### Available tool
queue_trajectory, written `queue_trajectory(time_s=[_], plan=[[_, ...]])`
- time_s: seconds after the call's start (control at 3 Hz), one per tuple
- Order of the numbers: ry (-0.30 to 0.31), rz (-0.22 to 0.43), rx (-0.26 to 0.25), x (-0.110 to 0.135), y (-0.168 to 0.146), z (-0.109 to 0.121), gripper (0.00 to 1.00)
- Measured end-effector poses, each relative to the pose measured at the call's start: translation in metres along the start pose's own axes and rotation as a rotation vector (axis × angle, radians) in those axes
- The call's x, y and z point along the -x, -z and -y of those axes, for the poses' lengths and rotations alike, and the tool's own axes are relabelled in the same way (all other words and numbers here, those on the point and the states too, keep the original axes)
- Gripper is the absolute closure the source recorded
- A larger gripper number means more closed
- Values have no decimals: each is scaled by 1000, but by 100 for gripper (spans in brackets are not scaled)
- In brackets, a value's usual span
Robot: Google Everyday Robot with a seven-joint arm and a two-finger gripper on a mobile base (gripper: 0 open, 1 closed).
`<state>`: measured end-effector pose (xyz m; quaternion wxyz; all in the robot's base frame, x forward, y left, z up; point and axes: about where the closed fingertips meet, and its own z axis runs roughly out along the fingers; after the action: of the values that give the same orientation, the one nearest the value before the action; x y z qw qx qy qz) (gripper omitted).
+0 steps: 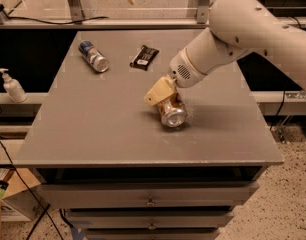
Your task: Place orange can upright
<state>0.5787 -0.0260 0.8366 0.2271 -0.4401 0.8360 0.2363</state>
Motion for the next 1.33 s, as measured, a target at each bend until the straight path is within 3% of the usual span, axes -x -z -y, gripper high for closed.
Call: queue_trajectory(time_s=[0.33, 0.67, 1.33], plan=[[0, 0, 0, 2, 3, -1, 87], [0, 0, 0, 2, 3, -1, 100], [176, 191, -121, 56, 76, 19, 100]])
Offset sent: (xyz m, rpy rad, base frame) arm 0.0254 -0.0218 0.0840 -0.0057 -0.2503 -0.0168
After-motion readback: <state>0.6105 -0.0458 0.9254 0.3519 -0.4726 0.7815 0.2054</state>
